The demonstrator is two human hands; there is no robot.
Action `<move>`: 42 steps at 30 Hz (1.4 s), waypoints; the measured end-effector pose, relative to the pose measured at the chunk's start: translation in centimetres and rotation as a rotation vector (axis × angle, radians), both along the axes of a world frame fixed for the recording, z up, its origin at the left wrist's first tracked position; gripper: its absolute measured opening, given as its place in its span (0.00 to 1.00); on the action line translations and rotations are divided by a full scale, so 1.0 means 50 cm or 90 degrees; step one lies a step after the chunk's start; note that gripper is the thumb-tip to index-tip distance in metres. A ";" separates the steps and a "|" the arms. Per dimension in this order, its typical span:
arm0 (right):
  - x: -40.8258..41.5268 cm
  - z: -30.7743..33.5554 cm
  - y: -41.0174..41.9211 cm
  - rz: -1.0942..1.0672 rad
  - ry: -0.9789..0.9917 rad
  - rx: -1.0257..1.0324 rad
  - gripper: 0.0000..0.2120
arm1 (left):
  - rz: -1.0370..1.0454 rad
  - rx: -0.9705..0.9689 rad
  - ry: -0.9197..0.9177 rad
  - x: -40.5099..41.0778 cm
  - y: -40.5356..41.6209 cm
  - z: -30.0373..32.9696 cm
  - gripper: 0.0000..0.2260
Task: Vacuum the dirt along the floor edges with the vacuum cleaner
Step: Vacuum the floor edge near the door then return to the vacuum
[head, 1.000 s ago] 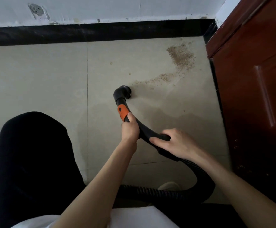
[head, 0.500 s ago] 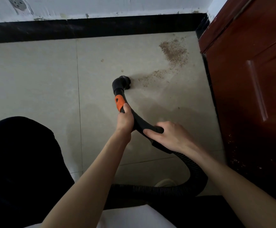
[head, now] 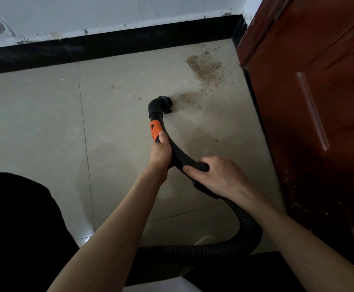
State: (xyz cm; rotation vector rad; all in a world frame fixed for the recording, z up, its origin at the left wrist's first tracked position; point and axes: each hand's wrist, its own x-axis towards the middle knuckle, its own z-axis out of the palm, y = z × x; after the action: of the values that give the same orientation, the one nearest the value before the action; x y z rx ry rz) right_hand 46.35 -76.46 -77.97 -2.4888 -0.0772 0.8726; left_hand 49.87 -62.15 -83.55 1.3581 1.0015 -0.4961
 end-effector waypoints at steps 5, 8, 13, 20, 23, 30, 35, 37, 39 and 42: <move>0.013 -0.009 -0.040 -0.043 -0.016 -0.014 0.24 | -0.048 0.009 -0.013 0.034 -0.050 0.002 0.21; 0.026 -0.018 -0.060 -0.068 -0.034 -0.019 0.25 | -0.071 0.007 -0.014 0.059 -0.076 -0.002 0.26; 0.040 -0.026 -0.083 -0.107 -0.047 0.000 0.24 | -0.105 0.028 -0.023 0.095 -0.111 0.001 0.27; 0.059 -0.033 -0.095 -0.161 -0.043 0.024 0.22 | -0.136 0.015 -0.019 0.140 -0.137 0.009 0.27; 0.063 -0.032 -0.093 -0.158 -0.047 0.041 0.22 | -0.138 0.028 -0.014 0.142 -0.133 0.007 0.27; 0.057 -0.012 -0.060 -0.083 -0.069 0.062 0.22 | 0.014 -0.021 -0.034 0.126 -0.067 0.010 0.20; 0.046 0.001 -0.016 0.042 -0.045 0.086 0.20 | 0.144 0.016 -0.066 0.089 0.021 0.028 0.21; 0.043 0.005 0.002 0.090 -0.022 0.097 0.19 | 0.158 0.021 -0.067 0.055 0.052 0.030 0.19; 0.037 0.006 0.020 0.143 0.023 0.095 0.21 | 0.163 0.018 -0.059 0.012 0.069 0.029 0.18; 0.026 0.011 0.045 0.252 0.057 0.041 0.24 | 0.187 -0.016 -0.042 -0.047 0.079 0.027 0.20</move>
State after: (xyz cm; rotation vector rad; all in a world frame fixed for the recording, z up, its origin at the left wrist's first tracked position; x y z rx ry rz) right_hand 47.67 -74.21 -77.44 -2.4077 -0.5728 1.1174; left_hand 47.52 -58.19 -82.17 1.1718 1.1144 -0.2406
